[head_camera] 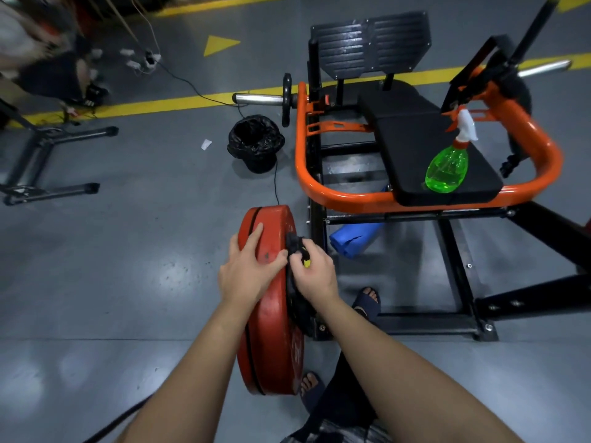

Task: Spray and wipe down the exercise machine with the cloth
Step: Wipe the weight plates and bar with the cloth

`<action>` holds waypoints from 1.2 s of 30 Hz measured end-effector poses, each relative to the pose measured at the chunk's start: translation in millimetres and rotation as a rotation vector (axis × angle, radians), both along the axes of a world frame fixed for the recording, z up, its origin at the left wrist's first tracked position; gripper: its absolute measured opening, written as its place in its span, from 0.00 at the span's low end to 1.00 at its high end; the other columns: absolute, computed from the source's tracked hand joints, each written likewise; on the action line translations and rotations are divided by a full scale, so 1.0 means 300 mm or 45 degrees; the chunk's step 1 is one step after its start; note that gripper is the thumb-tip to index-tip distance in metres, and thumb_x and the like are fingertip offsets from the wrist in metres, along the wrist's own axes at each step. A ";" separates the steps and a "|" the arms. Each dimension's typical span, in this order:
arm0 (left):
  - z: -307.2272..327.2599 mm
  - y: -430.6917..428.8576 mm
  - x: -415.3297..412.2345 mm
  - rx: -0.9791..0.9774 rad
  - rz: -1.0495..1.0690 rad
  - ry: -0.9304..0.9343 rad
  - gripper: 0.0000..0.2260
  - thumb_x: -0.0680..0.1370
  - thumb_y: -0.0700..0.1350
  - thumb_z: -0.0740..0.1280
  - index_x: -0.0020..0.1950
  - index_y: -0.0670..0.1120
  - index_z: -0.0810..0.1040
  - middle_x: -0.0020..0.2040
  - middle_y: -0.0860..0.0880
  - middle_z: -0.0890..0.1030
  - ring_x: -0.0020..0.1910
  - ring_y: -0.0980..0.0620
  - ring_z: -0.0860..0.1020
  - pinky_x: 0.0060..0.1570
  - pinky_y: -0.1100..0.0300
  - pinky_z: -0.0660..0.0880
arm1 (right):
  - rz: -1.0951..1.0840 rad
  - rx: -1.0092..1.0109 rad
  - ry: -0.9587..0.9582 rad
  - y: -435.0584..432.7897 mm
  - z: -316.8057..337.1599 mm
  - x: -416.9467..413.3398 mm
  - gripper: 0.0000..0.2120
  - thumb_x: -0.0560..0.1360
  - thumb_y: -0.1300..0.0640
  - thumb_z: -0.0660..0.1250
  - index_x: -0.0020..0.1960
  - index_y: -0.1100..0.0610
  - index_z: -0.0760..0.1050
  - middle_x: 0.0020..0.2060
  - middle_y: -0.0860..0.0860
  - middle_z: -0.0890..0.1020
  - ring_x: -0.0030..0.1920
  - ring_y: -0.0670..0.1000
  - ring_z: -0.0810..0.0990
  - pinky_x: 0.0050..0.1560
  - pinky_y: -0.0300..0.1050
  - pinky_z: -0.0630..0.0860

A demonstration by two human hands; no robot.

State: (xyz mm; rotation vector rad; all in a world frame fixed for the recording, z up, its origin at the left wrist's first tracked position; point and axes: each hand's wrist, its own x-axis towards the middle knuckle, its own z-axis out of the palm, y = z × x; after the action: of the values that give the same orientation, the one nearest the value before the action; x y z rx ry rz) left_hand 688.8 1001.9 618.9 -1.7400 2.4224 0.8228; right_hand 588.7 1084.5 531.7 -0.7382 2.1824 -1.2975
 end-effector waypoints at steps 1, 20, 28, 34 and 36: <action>0.000 0.026 0.017 -0.026 0.027 0.034 0.37 0.72 0.71 0.67 0.79 0.69 0.59 0.81 0.50 0.60 0.72 0.43 0.72 0.70 0.48 0.69 | 0.028 -0.044 0.044 0.020 -0.007 0.011 0.16 0.75 0.47 0.60 0.59 0.49 0.79 0.49 0.49 0.82 0.50 0.52 0.80 0.50 0.46 0.76; -0.040 -0.294 -0.372 0.222 0.050 -0.609 0.42 0.75 0.75 0.57 0.82 0.51 0.60 0.81 0.41 0.61 0.80 0.36 0.58 0.75 0.39 0.61 | -0.067 -0.012 0.072 0.000 -0.044 0.005 0.20 0.74 0.43 0.56 0.56 0.52 0.78 0.46 0.49 0.81 0.48 0.53 0.79 0.49 0.51 0.75; -0.031 -0.276 -0.304 0.129 -0.161 -0.486 0.31 0.79 0.69 0.53 0.81 0.60 0.63 0.77 0.44 0.68 0.77 0.44 0.65 0.68 0.52 0.68 | 0.029 0.031 0.153 -0.011 -0.045 -0.012 0.24 0.75 0.43 0.54 0.60 0.54 0.77 0.50 0.51 0.81 0.51 0.57 0.80 0.49 0.54 0.76; -0.023 -0.169 -0.214 -0.005 -0.109 -0.379 0.31 0.80 0.71 0.52 0.81 0.63 0.59 0.71 0.40 0.69 0.66 0.36 0.74 0.64 0.50 0.70 | -0.139 0.124 0.043 -0.172 -0.018 -0.110 0.15 0.77 0.49 0.57 0.56 0.55 0.77 0.51 0.57 0.83 0.54 0.62 0.79 0.52 0.55 0.73; -0.022 -0.137 -0.186 -0.036 -0.085 -0.337 0.31 0.80 0.71 0.51 0.82 0.63 0.58 0.70 0.40 0.68 0.65 0.37 0.74 0.63 0.50 0.71 | -0.150 0.270 -0.141 -0.255 -0.018 -0.187 0.14 0.81 0.50 0.58 0.61 0.54 0.76 0.58 0.61 0.81 0.60 0.63 0.78 0.57 0.55 0.72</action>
State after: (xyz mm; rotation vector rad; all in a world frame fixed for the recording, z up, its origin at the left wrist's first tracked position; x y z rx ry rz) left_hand 633.1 960.7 612.4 -1.6475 2.3116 0.5160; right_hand 532.7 1008.1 526.4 -0.4511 2.2571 -1.1105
